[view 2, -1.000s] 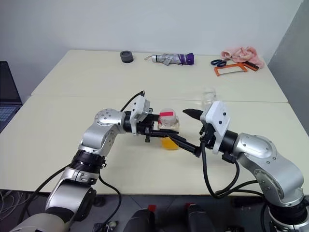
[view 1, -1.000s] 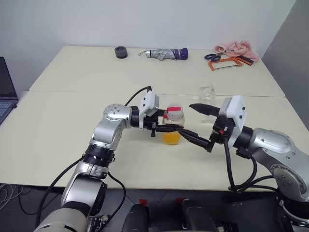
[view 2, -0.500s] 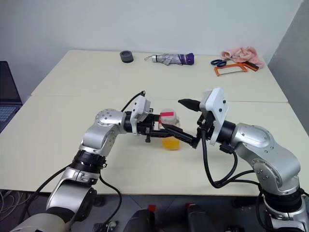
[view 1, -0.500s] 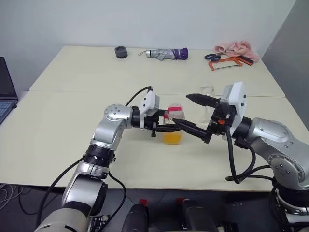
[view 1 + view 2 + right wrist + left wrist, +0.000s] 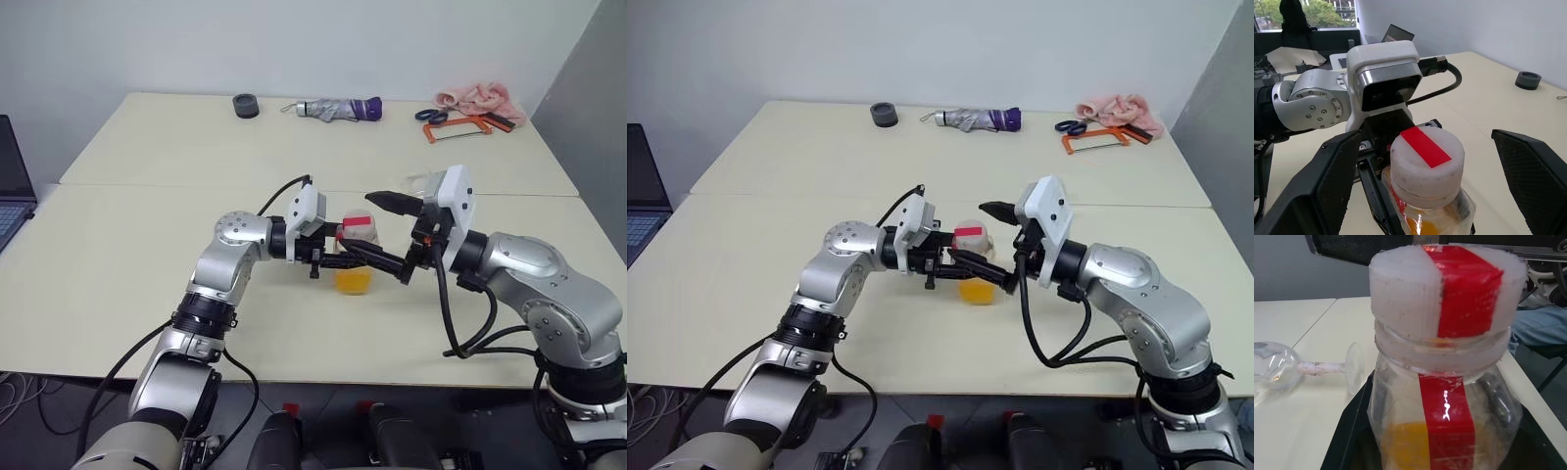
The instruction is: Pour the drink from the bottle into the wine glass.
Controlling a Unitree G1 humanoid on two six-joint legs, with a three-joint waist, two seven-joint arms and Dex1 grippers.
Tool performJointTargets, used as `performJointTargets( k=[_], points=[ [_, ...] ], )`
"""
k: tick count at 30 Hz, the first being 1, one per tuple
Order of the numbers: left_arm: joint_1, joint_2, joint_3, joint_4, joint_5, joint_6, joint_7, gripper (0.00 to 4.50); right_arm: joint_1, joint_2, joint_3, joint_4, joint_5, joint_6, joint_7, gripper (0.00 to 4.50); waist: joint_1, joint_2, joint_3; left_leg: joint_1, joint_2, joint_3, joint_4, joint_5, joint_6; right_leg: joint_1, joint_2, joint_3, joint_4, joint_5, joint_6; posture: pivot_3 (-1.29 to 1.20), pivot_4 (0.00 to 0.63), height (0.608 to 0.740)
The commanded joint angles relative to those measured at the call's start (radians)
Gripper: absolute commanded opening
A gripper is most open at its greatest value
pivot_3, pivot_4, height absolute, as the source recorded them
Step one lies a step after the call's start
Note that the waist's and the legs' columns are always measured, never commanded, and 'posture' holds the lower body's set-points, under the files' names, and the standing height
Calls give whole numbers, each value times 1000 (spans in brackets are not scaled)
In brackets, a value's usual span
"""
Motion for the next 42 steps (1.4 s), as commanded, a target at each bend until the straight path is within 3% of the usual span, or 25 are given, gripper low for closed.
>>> performJointTargets(
  k=[1, 10, 13, 19, 30, 38, 42],
  points=[
    [-6, -6, 0, -38, -19, -8, 2, 1802, -27, 3, 11, -8, -9, -15, 18, 4500, 0, 0, 0, 0, 0, 0, 0, 0, 0, 0, 0, 0, 0, 0, 0, 0, 150, 740],
    [-4, -9, -1, -38, -19, -8, 4, 1800, -39, 7, 35, 13, -39, -11, 21, 4500, 0, 0, 0, 0, 0, 0, 0, 0, 0, 0, 0, 0, 0, 0, 0, 0, 150, 740],
    [-3, -9, -1, -39, -18, -8, 4, 1800, -40, 11, 38, 15, -43, -6, 22, 3899, 0, 0, 0, 0, 0, 0, 0, 0, 0, 0, 0, 0, 0, 0, 0, 0, 150, 740],
    [-3, -9, -1, -37, -17, -9, 5, 1799, -42, 13, 49, 19, -59, -15, 27, 1866, 0, 0, 0, 0, 0, 0, 0, 0, 0, 0, 0, 0, 0, 0, 0, 0, 150, 740],
    [11, -7, -5, -54, -22, -4, 12, 1797, -6, 5, 85, 1, -254, -247, 32, 1863, 0, 0, 0, 0, 0, 0, 0, 0, 0, 0, 0, 0, 0, 0, 0, 0, 150, 740],
    [20, -6, -5, -65, -25, 3, 15, 1796, 62, 138, -112, -41, 101, -65, -47, 1742, 1, 0, 0, 0, 0, -1, 0, 0, 0, 0, -1, 0, 0, 0, 0, 0, 150, 740],
    [23, -3, -4, -69, -25, 3, 19, 1796, 75, 116, -154, -69, 91, -64, -96, 1741, 0, 0, 0, 0, 0, 0, 0, 0, 0, 0, 0, 0, 0, 0, 0, 0, 150, 740]
  ],
)
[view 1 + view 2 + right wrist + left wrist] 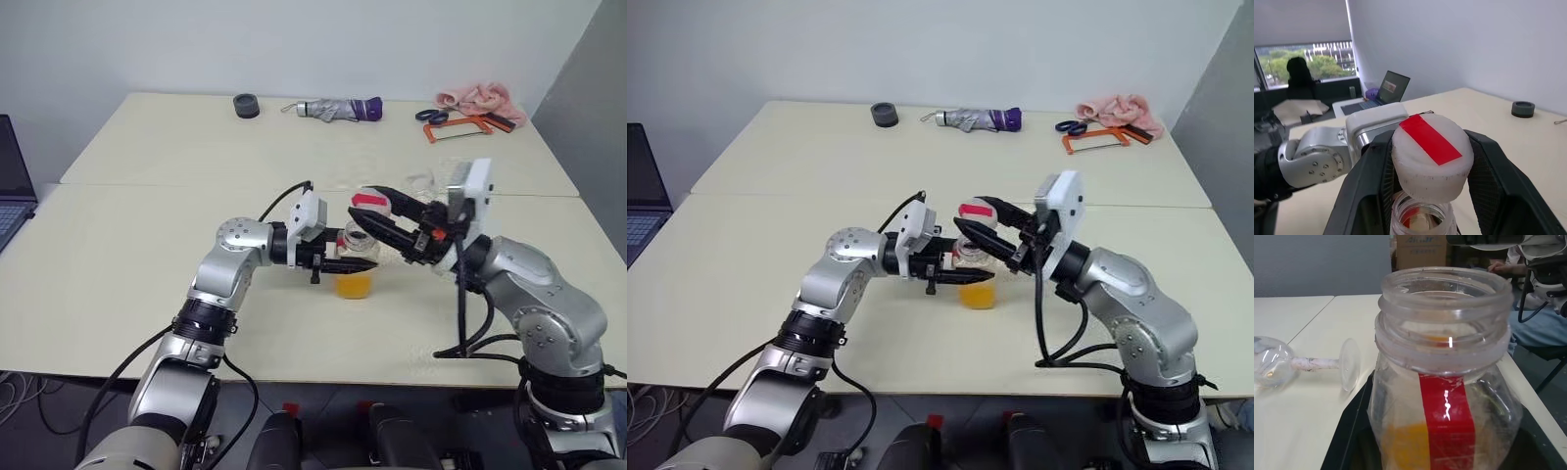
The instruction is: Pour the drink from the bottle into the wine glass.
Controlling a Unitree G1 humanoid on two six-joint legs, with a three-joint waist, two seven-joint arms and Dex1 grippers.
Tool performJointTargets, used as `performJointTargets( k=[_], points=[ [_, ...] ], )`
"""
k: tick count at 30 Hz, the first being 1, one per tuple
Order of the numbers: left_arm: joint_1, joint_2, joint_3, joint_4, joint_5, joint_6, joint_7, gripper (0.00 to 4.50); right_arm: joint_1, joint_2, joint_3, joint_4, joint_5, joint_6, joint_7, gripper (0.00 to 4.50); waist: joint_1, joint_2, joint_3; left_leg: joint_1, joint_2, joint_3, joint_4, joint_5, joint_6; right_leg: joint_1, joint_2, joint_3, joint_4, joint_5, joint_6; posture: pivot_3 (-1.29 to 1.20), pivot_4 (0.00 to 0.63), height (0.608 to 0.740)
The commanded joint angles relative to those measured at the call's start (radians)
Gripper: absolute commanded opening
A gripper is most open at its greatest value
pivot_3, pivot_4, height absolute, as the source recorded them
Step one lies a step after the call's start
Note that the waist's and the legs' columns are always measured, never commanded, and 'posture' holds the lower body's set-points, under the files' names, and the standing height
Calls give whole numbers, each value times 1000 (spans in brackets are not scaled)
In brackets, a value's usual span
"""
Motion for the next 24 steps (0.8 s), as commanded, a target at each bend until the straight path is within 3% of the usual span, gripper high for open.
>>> performJointTargets(
  k=[1, 8, 12, 17, 24],
  points=[
    [-7, 0, 6, -44, -23, -2, 3, 1796, 10, -42, -52, -69, -31, -21, -45, 1741, 0, 0, 0, 0, 0, 0, 0, 0, 0, 0, 0, 0, 0, 0, 0, 0, 150, 740],
    [7, 20, 30, -56, -26, 4, 29, 1796, 307, -168, -211, -19, -343, -289, -79, 1741, 6, 0, 0, -1, -2, 0, -1, 0, 0, 0, -1, 0, -2, 0, 1, 0, 150, 740],
    [22, 32, 42, -73, -35, 21, 43, 1796, 482, -89, -277, 100, -383, -338, -138, 1741, 3, 0, 0, 0, -1, 1, -1, 0, 0, 0, -1, 1, -1, 0, 1, 0, 150, 740],
    [28, 45, 54, -80, -40, 33, 53, 1796, 522, -31, -267, 181, -357, -274, -153, 1741, -9, 1, 0, 3, 0, 3, -1, 0, 0, 0, 1, 3, 1, -1, 1, 0, 150, 740],
    [27, 72, 81, -72, -44, 33, 85, 1796, 534, -50, -289, 186, -278, -164, -109, 4147, -8, 1, 0, 2, 1, 3, -1, 0, 0, 1, 2, 3, 1, -1, 2, 0, 150, 740]
  ],
)
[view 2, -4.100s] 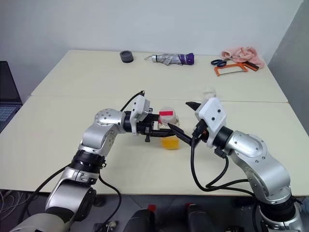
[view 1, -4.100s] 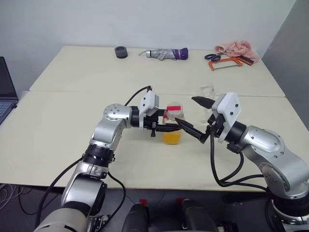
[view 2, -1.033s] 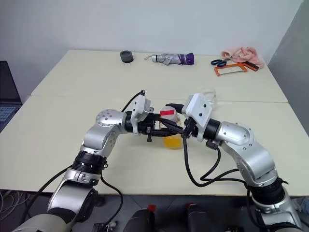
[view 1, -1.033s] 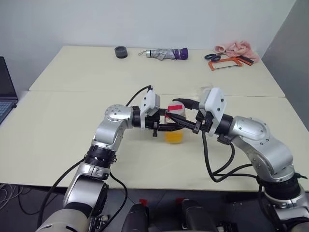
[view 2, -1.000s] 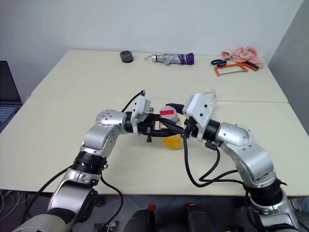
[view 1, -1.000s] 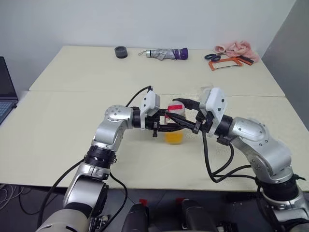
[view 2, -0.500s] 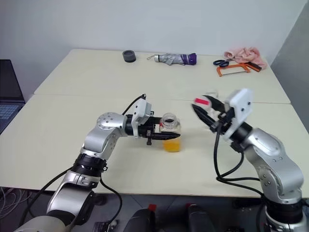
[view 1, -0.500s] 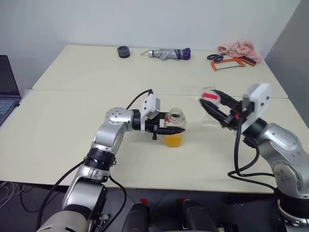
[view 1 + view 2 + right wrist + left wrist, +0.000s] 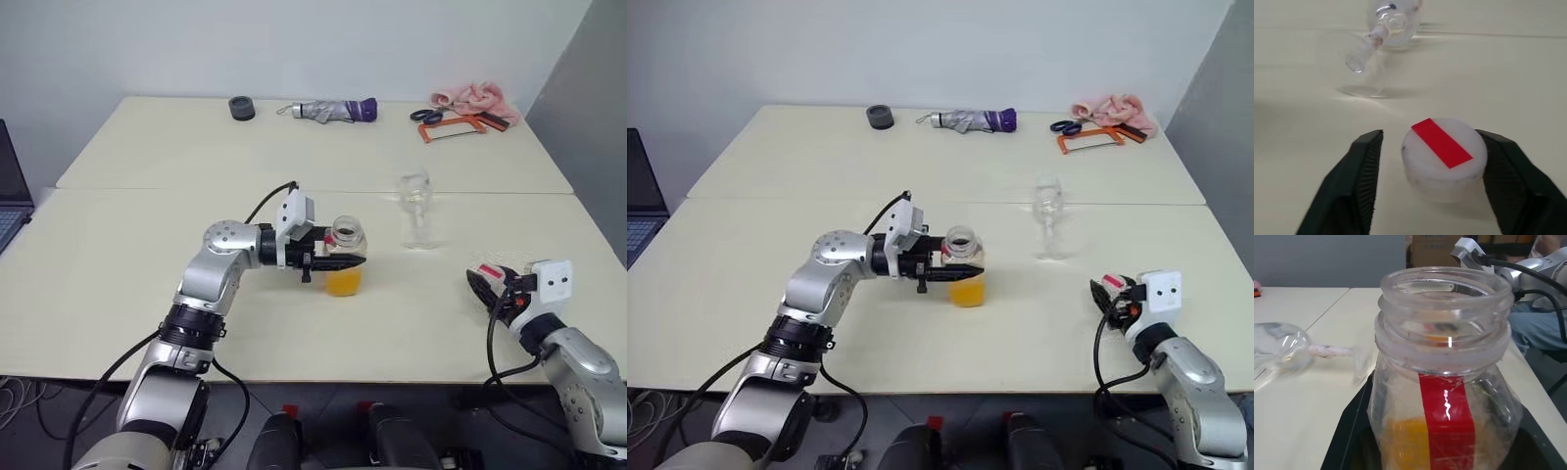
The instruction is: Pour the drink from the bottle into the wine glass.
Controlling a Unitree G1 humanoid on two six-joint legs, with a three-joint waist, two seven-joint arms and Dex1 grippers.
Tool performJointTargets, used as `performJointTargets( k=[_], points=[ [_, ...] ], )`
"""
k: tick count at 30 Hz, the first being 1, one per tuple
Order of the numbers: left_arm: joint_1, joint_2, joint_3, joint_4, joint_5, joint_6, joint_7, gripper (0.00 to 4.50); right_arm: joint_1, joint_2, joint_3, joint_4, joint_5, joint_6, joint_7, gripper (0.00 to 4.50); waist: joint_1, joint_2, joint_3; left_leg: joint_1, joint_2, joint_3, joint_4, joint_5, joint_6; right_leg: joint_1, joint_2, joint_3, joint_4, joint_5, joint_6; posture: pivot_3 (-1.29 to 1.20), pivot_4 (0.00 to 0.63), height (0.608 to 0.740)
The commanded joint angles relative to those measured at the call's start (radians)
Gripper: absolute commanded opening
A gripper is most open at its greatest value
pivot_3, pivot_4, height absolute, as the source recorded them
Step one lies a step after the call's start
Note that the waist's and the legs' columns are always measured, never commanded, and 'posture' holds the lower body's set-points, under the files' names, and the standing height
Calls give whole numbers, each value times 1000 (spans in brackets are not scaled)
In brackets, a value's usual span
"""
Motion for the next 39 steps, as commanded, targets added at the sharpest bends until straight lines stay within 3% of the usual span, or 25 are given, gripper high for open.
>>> performJointTargets(
  k=[1, 10, 13, 20, 24, 32, 39],
  points=[
    [-7, 13, 47, -33, -30, 0, 25, 1796, 12, -45, -34, -24, 29, 17, 41, 4448, 1, 0, 0, 0, 0, 0, 0, 0, 0, 0, 0, 0, 0, 0, 0, 0, 150, 740],
    [-1, 48, 148, -14, -30, 8, 163, 1796, 43, -250, -6, -66, -35, -36, 181, 4500, 6, 0, 0, 0, 0, 0, 0, 0, 0, 0, -1, 0, -1, -1, 1, 0, 150, 740],
    [-14, 80, 218, 54, 26, -41, 306, 1796, -70, -264, 68, -180, 61, 17, 245, 4500, -1, 0, 0, 0, 0, 0, 0, 0, 0, 0, 0, 0, 0, -1, 2, 0, 150, 740],
    [-36, 112, 304, 163, 92, -40, 565, 1796, -463, -61, 293, -197, 134, 175, 131, 4500, -10, 0, 1, 0, 1, -3, 1, 0, 0, 0, 1, -2, 0, 0, -1, 0, 150, 740],
    [-62, 117, 350, 243, 114, -61, 702, 1796, -622, 9, 459, -99, 43, 211, 131, 4500, -4, 0, 1, -2, 0, -3, 1, 0, 0, -1, -3, -3, 0, 1, -2, 0, 150, 740],
    [-99, 117, 389, 358, 131, -95, 842, 1796, -753, 91, 648, 87, -158, 101, 129, 4500, 13, -1, 0, -5, -2, -5, 1, 0, 0, -1, -10, -6, -1, 1, -2, 0, 150, 740],
    [-104, 114, 397, 421, 125, -113, 858, 1796, -771, 136, 677, 134, -225, 48, 152, 4500, 10, -1, 0, -4, -1, -5, 1, 0, 0, -1, -9, -7, 0, 1, -2, 0, 150, 740]
  ],
)
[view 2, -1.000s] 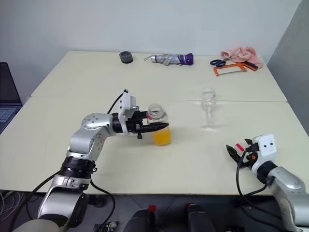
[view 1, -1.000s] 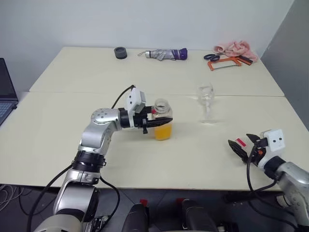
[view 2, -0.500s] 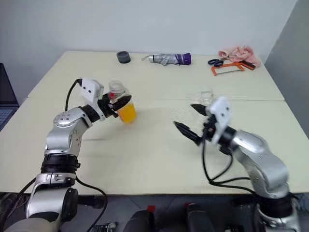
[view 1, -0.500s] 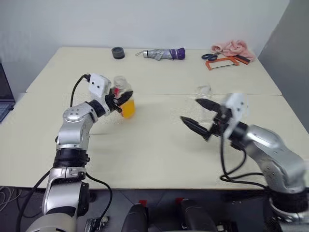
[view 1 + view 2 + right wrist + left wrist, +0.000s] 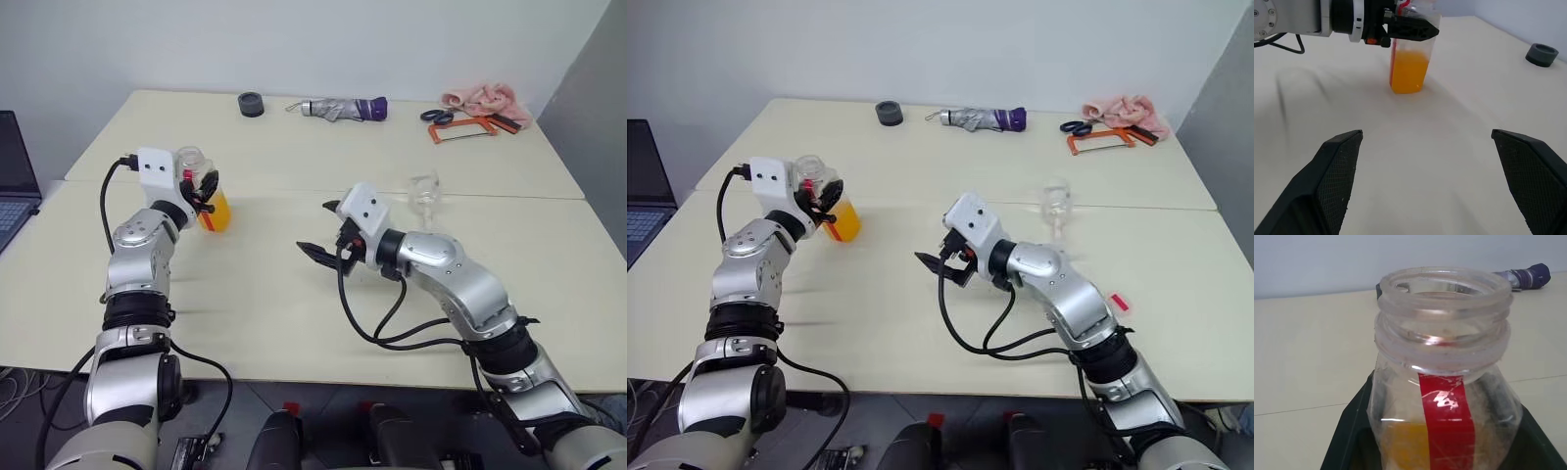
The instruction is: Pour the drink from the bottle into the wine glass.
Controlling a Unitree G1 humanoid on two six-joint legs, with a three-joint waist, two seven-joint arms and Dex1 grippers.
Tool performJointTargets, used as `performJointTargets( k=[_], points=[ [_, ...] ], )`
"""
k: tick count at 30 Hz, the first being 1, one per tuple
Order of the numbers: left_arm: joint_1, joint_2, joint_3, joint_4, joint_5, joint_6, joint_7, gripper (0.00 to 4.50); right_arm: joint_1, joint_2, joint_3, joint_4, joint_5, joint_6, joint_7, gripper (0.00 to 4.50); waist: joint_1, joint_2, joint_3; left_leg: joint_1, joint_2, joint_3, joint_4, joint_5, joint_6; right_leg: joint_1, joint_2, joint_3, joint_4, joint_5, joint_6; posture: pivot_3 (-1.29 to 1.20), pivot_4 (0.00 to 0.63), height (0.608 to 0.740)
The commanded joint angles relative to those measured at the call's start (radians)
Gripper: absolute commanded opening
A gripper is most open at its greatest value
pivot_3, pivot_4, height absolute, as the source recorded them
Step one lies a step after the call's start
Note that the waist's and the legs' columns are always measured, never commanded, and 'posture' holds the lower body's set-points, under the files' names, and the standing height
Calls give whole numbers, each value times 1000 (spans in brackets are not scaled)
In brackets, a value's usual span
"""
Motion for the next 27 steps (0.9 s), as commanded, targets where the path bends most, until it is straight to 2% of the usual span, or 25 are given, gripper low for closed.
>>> performJointTargets(
  k=[1, 2, 10, 27],
  points=[
    [-25, 10, 24, 21, -7, -24, 17, 1796, -28, 21, 1, -15, -29, -37, 15, 4500, -1, 0, 0, 0, 0, 0, 0, 0, 0, 0, 0, 0, 0, 0, 0, 0, 150, 740],
    [-25, 9, 25, 24, -8, -26, 21, 1796, -28, 26, 1, -14, -34, -38, 18, 4500, -2, 0, 0, 1, 0, 0, 0, 0, 0, 0, 0, 0, 0, 0, 0, 0, 150, 740],
    [-6, 9, 7, 25, 8, -65, 14, 4346, -19, 48, -7, -13, -64, -39, 37, 4500, -2, 0, 0, 1, 0, 0, 0, 0, 0, 0, 0, 0, 1, 0, 0, 0, 150, 740],
    [137, -17, -18, -62, 48, -124, 42, 4433, 54, 24, -5, -56, -108, -43, 54, 4500, -2, 0, 0, 1, 1, 0, 0, 0, 0, 0, -1, 0, 0, 0, 0, 0, 150, 740]
  ],
)
